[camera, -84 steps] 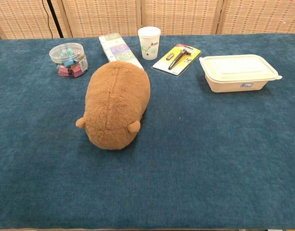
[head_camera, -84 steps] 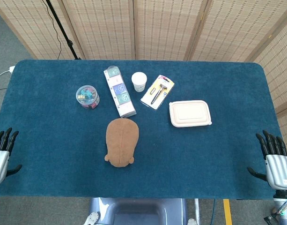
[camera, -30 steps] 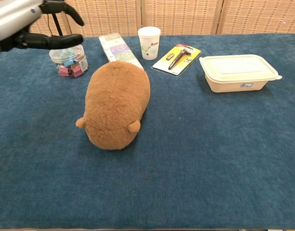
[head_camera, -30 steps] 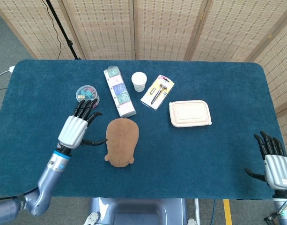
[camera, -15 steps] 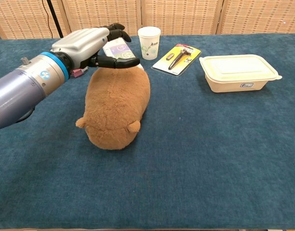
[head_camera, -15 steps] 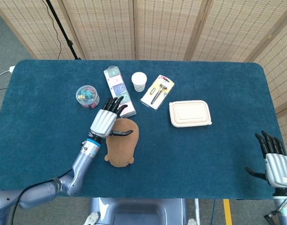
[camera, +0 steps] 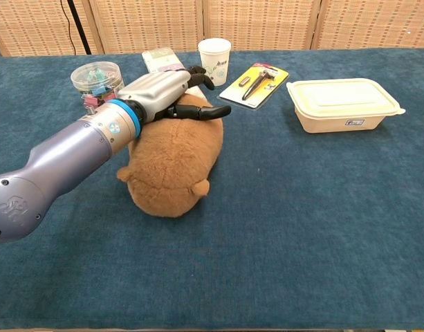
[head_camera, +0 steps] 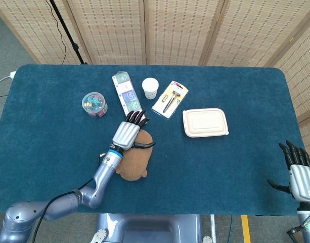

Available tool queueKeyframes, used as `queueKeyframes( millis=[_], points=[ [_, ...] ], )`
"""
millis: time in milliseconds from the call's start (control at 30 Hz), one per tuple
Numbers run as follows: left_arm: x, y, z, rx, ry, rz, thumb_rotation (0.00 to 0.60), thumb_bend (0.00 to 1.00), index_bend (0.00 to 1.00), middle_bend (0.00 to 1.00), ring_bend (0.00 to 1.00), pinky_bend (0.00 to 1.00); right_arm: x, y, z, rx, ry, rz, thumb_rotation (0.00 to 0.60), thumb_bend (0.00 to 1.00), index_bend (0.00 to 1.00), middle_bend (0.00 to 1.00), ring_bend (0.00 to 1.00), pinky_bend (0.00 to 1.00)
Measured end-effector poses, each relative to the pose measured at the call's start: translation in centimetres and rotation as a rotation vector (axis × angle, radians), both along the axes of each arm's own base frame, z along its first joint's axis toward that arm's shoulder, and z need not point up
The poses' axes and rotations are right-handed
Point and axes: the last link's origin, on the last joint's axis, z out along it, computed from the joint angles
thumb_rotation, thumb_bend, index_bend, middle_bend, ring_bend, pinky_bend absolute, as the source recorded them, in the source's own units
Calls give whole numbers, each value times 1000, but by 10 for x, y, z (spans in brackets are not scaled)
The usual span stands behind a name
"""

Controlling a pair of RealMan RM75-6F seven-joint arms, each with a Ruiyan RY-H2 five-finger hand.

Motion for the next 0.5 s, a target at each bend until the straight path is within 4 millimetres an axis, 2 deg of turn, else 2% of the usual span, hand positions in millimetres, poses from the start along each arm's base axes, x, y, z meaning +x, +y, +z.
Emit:
queueKeyframes(
  millis=[500],
  points=[
    [-1, -10, -19, -28, 16, -6, 60, 0, 166, 0, 0, 0, 3, 2, 2, -1, -9, 14, 600, 0, 0, 0, 0, 0]
  ],
)
